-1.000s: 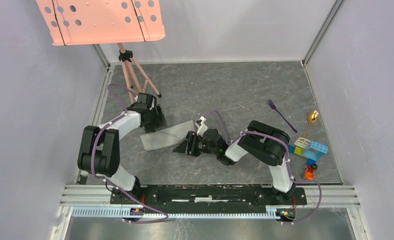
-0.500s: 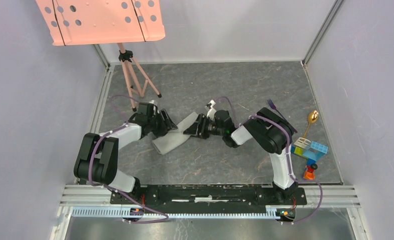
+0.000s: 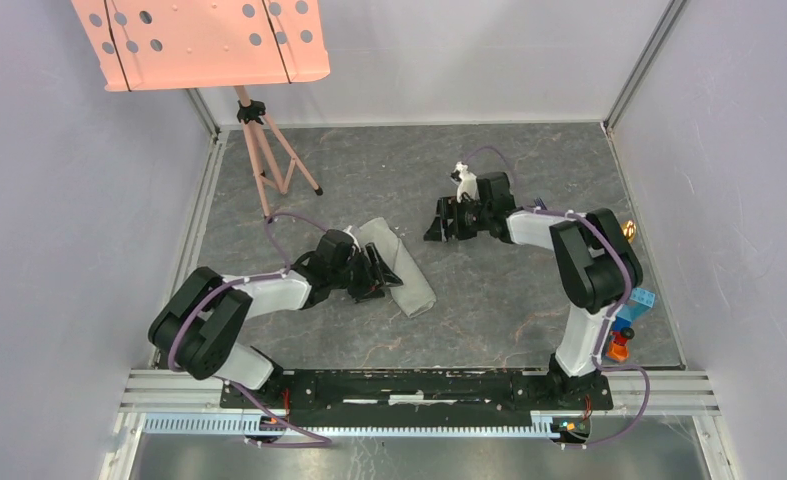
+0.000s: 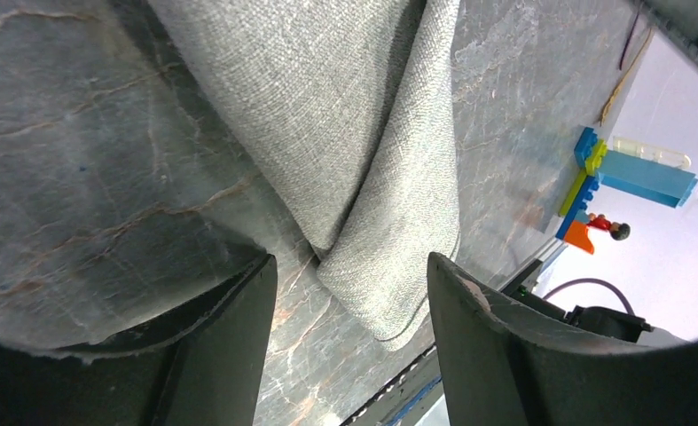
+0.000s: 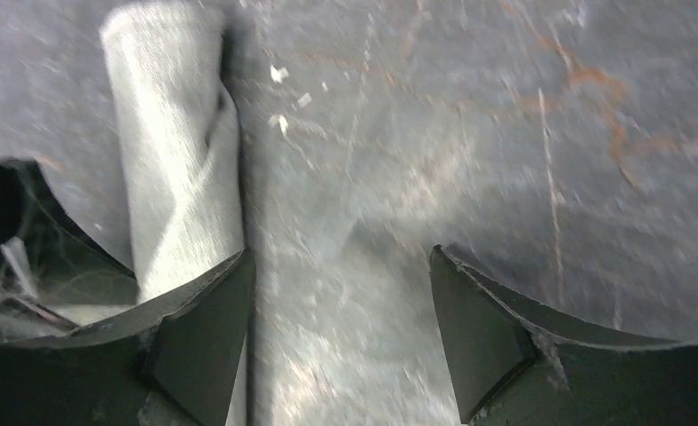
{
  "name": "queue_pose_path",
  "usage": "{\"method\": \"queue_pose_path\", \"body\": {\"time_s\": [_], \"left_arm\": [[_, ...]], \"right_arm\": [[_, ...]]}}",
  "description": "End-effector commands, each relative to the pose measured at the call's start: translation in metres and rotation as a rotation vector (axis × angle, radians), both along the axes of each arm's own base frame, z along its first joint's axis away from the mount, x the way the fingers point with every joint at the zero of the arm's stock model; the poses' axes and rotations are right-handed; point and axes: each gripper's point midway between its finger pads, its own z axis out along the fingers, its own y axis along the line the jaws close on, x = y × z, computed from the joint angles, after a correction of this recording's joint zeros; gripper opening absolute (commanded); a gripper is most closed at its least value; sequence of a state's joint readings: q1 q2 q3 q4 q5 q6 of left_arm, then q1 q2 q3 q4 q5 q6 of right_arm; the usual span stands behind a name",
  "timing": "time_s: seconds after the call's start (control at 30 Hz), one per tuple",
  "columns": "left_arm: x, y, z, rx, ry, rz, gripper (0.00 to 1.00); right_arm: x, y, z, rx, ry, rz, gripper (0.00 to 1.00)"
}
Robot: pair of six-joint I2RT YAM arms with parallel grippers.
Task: Fold the napkin into a case and place the utensils inside
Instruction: Rotate the smaller rectangle-folded napkin at the center of the board.
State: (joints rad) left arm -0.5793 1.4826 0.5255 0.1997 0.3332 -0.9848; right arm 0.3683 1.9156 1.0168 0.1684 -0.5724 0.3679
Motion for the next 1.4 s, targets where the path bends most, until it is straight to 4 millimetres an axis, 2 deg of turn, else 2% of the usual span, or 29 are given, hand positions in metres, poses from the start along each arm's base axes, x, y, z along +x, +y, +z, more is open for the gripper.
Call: {"method": "queue_pose_path", "body": {"time_s": [0.0, 0.1, 0.2, 0.33, 0.4, 0.53, 0.63, 0.7, 0.87, 0.93, 0.97, 1.07, 1.17, 1.27, 1.37], "left_arm": [[0.002, 0.014, 0.005, 0.058, -0.04, 0.036, 0.7], [-0.001, 0.026, 0.011, 0.088, -0.071, 0.039, 0.7], [0.012, 0.031, 0.036, 0.018, -0.147, 0.042, 0.65], [0.046, 0.023, 0.071, -0.092, -0.212, -0.027, 0.54], [0.07, 0.012, 0.086, -0.142, -0.234, -0.059, 0.45], [0.112, -0.007, 0.086, -0.163, -0.25, -0.087, 0.4], [0.142, -0.012, 0.068, -0.139, -0.227, -0.074, 0.38], [0.155, -0.008, 0.048, -0.118, -0.183, -0.061, 0.37], [0.17, 0.004, -0.002, -0.043, -0.13, -0.086, 0.36], [0.169, 0.002, -0.015, -0.034, -0.103, -0.134, 0.36], [0.17, 0.001, -0.014, -0.028, -0.112, -0.149, 0.36], [0.172, -0.002, 0.008, -0.037, -0.152, -0.18, 0.4], [0.176, -0.004, 0.049, -0.034, -0.224, -0.193, 0.49], [0.172, 0.002, 0.079, -0.009, -0.262, -0.184, 0.55], [0.164, 0.015, 0.084, 0.04, -0.258, -0.127, 0.58]], "right_arm": [[-0.067, -0.047, -0.033, -0.236, 0.117, 0.092, 0.79], [-0.088, -0.037, -0.015, -0.174, 0.07, 0.133, 0.78], [-0.107, -0.025, 0.002, -0.156, -0.007, 0.169, 0.77], [-0.121, 0.002, 0.039, 0.053, -0.055, 0.176, 0.74], [-0.129, 0.02, 0.048, 0.111, -0.054, 0.215, 0.71], [-0.151, 0.058, 0.05, 0.196, 0.009, 0.325, 0.58], [-0.165, 0.08, 0.045, 0.226, 0.025, 0.388, 0.55], [-0.173, 0.083, 0.031, 0.22, 0.063, 0.406, 0.54], [-0.192, 0.066, -0.015, 0.15, 0.144, 0.391, 0.51], [-0.199, 0.061, -0.022, 0.147, 0.157, 0.392, 0.5], [-0.2, 0.06, -0.021, 0.147, 0.154, 0.391, 0.49], [-0.193, 0.063, -0.004, 0.144, 0.11, 0.39, 0.5], [-0.182, 0.071, 0.02, 0.163, 0.063, 0.399, 0.5], [-0.175, 0.081, 0.035, 0.175, 0.037, 0.417, 0.51], [-0.177, 0.087, 0.031, 0.175, 0.048, 0.424, 0.51]]}}
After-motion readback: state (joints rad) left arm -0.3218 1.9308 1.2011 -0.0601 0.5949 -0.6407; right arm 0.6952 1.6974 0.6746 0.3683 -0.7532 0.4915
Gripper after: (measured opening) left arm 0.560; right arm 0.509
